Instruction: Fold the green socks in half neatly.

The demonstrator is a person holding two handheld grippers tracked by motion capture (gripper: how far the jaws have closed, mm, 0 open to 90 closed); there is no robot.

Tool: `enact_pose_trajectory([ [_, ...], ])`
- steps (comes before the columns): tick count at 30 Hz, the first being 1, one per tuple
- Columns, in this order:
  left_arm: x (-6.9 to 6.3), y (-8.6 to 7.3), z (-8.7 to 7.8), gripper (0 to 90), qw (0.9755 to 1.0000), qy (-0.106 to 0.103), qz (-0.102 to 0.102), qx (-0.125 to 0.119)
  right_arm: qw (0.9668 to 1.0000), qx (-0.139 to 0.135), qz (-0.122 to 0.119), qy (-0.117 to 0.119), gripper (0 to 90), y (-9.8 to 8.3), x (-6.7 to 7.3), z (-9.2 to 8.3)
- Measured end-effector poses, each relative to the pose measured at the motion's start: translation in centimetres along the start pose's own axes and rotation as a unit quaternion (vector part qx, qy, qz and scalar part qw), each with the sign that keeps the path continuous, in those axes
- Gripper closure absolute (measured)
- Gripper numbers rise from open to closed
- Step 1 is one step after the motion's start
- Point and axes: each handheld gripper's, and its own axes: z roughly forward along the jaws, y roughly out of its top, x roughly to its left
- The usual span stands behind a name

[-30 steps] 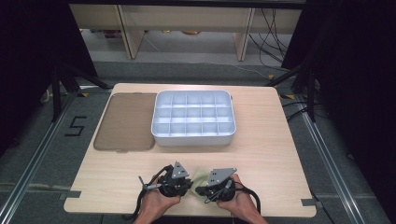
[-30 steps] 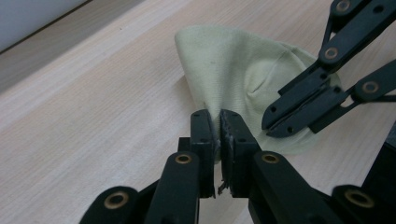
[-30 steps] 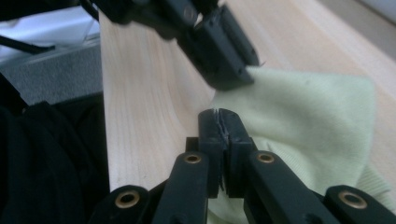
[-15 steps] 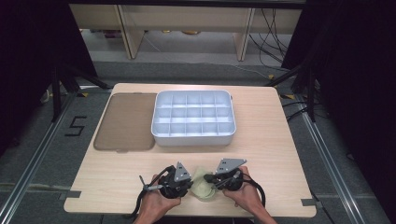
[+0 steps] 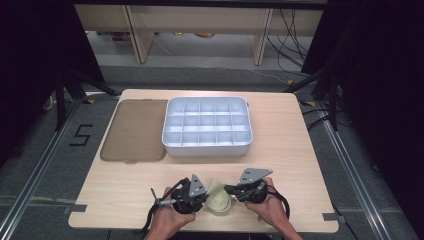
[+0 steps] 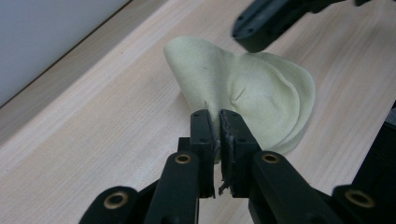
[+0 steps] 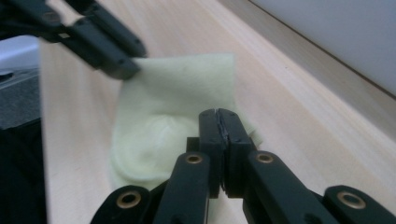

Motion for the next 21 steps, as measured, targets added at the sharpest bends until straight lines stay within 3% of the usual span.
enact_pose_trajectory([
  [1,-0.1,0.0,0.0,83.7,0.9999,0.0,-0.011,0.001,1.0,0.001,-0.001,0.004,89.4,-0.2,0.2,-0.3],
  [7,-0.2,0.1,-0.1,83.6,1.0,0.001,-0.002,0.0,0.9998,0.013,0.003,0.015,89.2,-0.7,0.5,-0.5],
  [9,-0.3,0.2,-0.1,83.6,1.0,0.0,-0.004,-0.003,0.9995,0.023,-0.006,0.021,89.1,-0.9,0.4,-0.1],
  [13,-0.6,0.4,-0.3,83.6,1.0,0.0,0.003,-0.005,0.9989,0.042,0.005,0.019,89.4,-1.2,0.6,0.7],
  [14,-0.7,0.5,-0.4,83.6,0.9999,0.002,0.009,-0.007,0.9986,0.045,0.017,0.023,89.5,-1.2,0.7,0.7],
  [21,-2.8,1.2,-0.3,83.7,0.999,-0.014,0.037,-0.02,0.9987,0.042,0.019,0.022,89.6,-1.3,0.5,0.9],
])
